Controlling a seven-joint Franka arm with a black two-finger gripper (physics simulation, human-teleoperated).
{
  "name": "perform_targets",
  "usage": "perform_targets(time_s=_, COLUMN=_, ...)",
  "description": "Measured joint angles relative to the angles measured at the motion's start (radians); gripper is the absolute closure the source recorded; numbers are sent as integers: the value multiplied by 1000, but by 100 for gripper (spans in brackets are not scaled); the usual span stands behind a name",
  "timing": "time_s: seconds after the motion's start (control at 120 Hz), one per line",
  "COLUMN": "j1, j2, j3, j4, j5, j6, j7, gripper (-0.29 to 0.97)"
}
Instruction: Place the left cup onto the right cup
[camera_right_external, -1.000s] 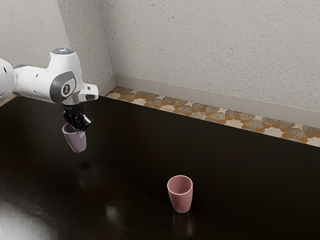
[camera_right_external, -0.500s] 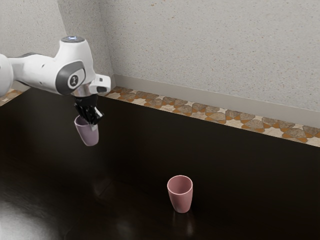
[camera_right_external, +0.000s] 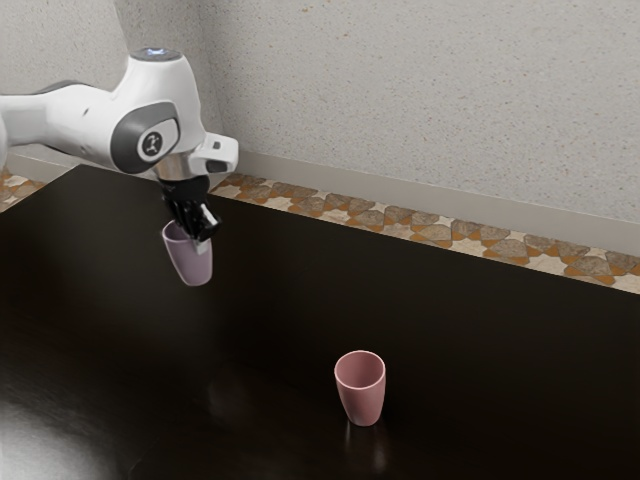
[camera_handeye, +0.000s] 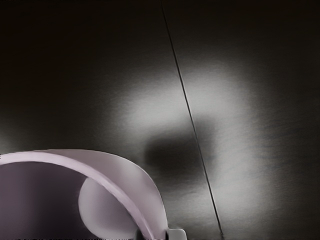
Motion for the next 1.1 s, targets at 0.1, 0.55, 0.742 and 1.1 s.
perform_targets(time_s=0.1, j1=-29, j2=-11, j3=0, j4=-4, j5=1, j6=-11, j7=2, gripper=77)
perform_targets(time_s=0.55, j1=-154, j2=-42, j3=2, j4=-5, j5=3, j6=-47, j7=13, gripper=77)
perform_targets(time_s=0.742, j1=-191, j2=-43, j3=1, j4=-5, j5=3, j6=-58, j7=17, gripper=77)
perform_targets(time_s=1.1, j1=-271, j2=-38, j3=0, j4=-1, j5=5, j6=-64, j7=24, gripper=77)
